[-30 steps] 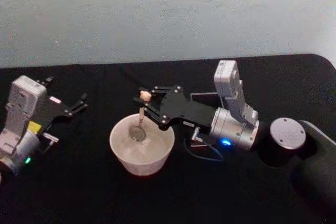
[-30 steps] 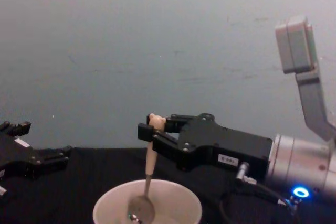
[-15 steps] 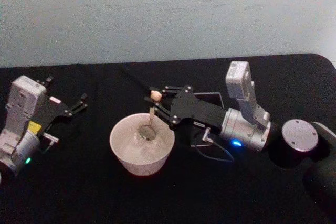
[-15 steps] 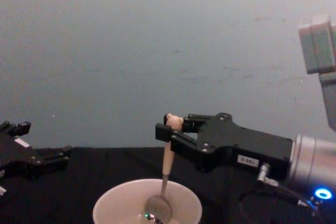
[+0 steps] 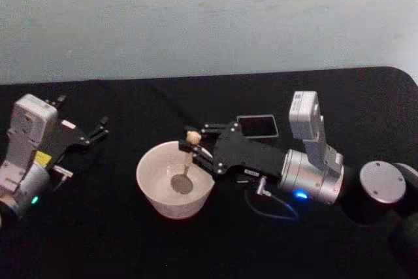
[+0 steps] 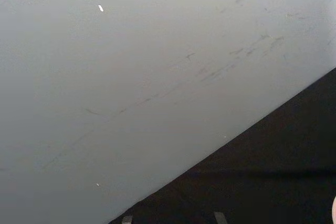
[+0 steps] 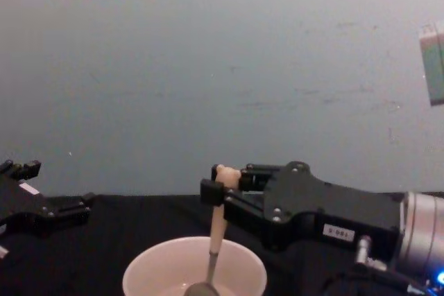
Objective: Pick up the stirring spoon with one hand, stir inside the cup, then place it back in its original position.
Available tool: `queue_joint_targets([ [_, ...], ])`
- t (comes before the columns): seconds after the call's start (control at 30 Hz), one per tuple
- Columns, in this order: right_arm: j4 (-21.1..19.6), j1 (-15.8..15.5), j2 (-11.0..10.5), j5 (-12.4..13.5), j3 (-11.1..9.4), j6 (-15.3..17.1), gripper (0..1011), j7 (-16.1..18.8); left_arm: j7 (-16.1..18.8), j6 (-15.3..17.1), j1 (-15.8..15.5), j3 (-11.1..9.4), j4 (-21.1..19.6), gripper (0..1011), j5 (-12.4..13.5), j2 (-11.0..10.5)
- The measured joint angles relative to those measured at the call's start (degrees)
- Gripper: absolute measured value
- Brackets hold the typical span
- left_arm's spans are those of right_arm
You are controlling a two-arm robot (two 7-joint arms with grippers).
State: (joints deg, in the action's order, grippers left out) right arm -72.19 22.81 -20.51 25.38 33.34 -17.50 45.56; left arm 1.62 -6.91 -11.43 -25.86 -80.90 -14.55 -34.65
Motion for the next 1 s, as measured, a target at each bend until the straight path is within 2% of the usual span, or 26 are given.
queue_joint_targets([
  [0.2,-1.03,-0.41,0.1,0.45,0.84,0.28,214,0.43,0.0,0.0,0.0,0.0,0.0,1002,0.0,0.0],
  [0.4,-0.6,0.16,1.26,0.55,1.72,0.34,214,0.44,0.0,0.0,0.0,0.0,0.0,1001,0.0,0.0],
  [0.77,5.21,3.56,4.41,-0.75,2.11,-0.66,214,-1.0,0.0,0.0,0.0,0.0,0.0,1001,0.0,0.0],
  [1.0,7.23,4.56,5.05,-1.05,1.49,-0.97,214,-1.48,0.0,0.0,0.0,0.0,0.0,1001,0.0,0.0],
])
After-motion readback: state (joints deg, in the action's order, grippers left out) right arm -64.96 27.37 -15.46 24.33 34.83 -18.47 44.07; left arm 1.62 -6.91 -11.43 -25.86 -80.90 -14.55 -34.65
